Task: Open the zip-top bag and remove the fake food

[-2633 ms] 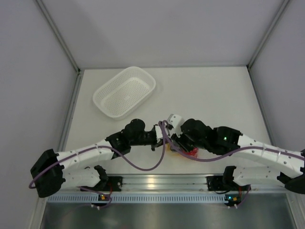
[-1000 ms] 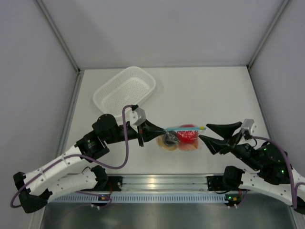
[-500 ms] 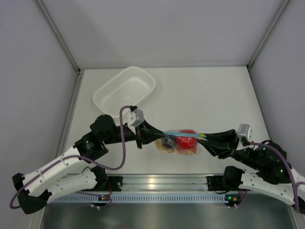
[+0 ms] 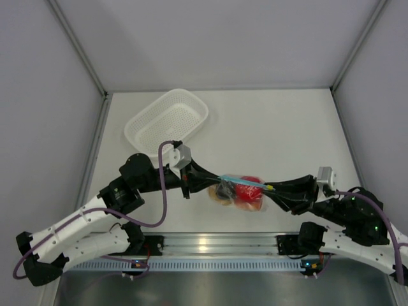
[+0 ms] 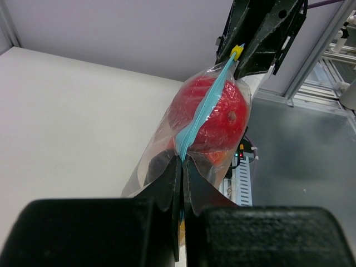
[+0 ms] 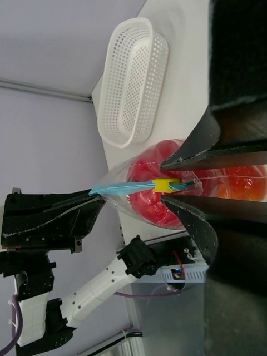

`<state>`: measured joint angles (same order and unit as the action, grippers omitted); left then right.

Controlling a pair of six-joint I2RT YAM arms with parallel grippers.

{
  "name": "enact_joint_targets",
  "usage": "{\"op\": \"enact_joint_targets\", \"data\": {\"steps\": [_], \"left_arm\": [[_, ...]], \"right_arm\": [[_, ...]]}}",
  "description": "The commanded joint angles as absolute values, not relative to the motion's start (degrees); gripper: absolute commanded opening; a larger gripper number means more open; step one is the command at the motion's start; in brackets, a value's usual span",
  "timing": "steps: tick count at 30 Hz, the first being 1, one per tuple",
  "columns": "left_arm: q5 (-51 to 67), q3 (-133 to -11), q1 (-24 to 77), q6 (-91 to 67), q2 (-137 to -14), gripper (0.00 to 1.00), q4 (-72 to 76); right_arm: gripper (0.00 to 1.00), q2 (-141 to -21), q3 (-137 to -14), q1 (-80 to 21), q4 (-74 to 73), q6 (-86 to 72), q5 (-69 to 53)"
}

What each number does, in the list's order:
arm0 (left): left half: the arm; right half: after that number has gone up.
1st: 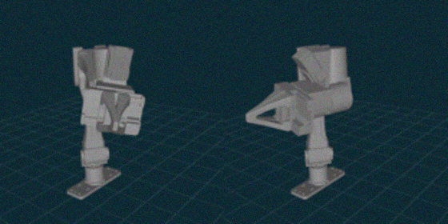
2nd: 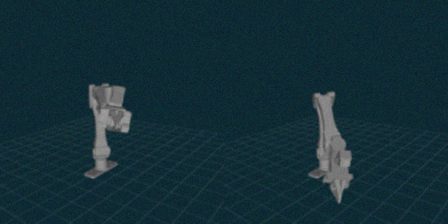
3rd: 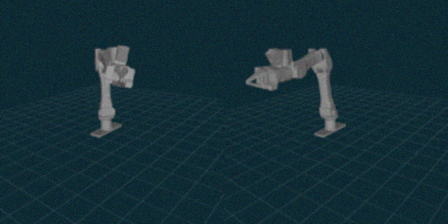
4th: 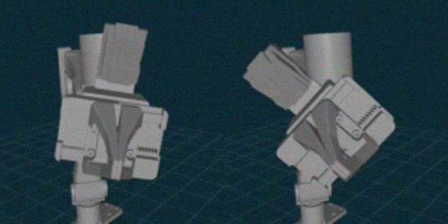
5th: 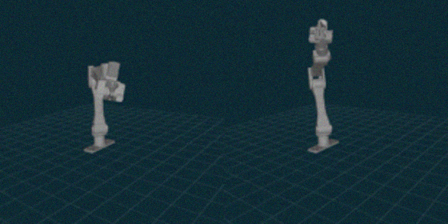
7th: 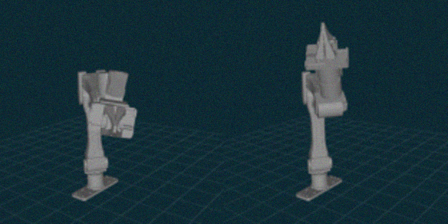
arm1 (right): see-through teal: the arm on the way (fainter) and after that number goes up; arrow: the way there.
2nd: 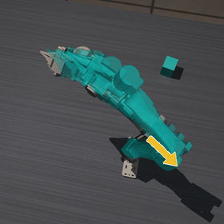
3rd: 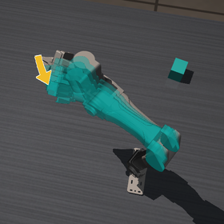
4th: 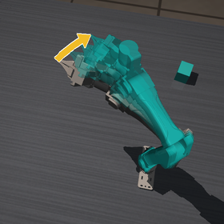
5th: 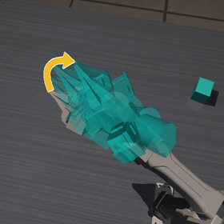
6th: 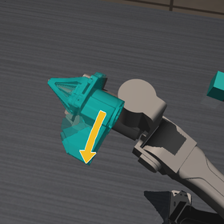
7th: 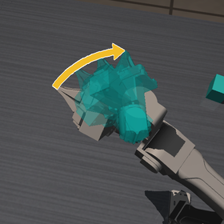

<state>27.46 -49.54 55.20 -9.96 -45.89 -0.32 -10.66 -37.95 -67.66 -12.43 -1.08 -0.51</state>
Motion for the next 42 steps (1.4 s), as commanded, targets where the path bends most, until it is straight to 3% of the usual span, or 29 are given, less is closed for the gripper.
{"op": "enact_joint_targets", "data": {"steps": [1,9,15,19,26,30,35,39,42], "left_arm": [[27.95,-50.54,55.20,-10.63,-45.35,0.00,4.57],[28.13,-49.92,55.28,-11.86,-44.82,0.00,6.33],[27.34,-49.75,55.20,-12.13,-44.21,0.00,6.42],[27.42,-49.40,55.20,-12.57,-44.47,0.00,7.47],[28.12,-49.39,55.28,-13.97,-45.00,0.00,9.14],[28.21,-49.31,55.20,-14.15,-44.91,0.00,9.32],[28.65,-49.22,55.20,-14.33,-45.00,0.00,9.32],[28.48,-49.04,55.20,-14.50,-45.00,0.00,9.32],[27.60,-49.04,55.28,-14.50,-44.91,0.00,9.32]], "right_arm": [[0.25,-12.48,-41.22,-68.64,-11.77,-1.14,-2.81],[0.25,-11.87,-40.08,-68.56,-11.60,-1.05,-2.37],[0.50,-9.59,-39.03,-68.56,-12.92,-2.37,-0.44],[0.52,-8.44,-38.50,-68.55,-12.22,-3.69,-0.62],[0.43,-9.49,-38.15,-68.56,-9.85,-3.78,-1.49],[0.32,-10.19,-38.14,-68.55,-8.18,-3.34,-1.84],[0.28,-11.16,-38.85,-68.55,-7.47,-2.81,-2.11],[0.13,-12.04,-39.64,-68.55,-7.82,-2.11,-2.37],[0.15,-11.95,-39.81,-68.55,-8.26,-1.93,-2.37]]}}
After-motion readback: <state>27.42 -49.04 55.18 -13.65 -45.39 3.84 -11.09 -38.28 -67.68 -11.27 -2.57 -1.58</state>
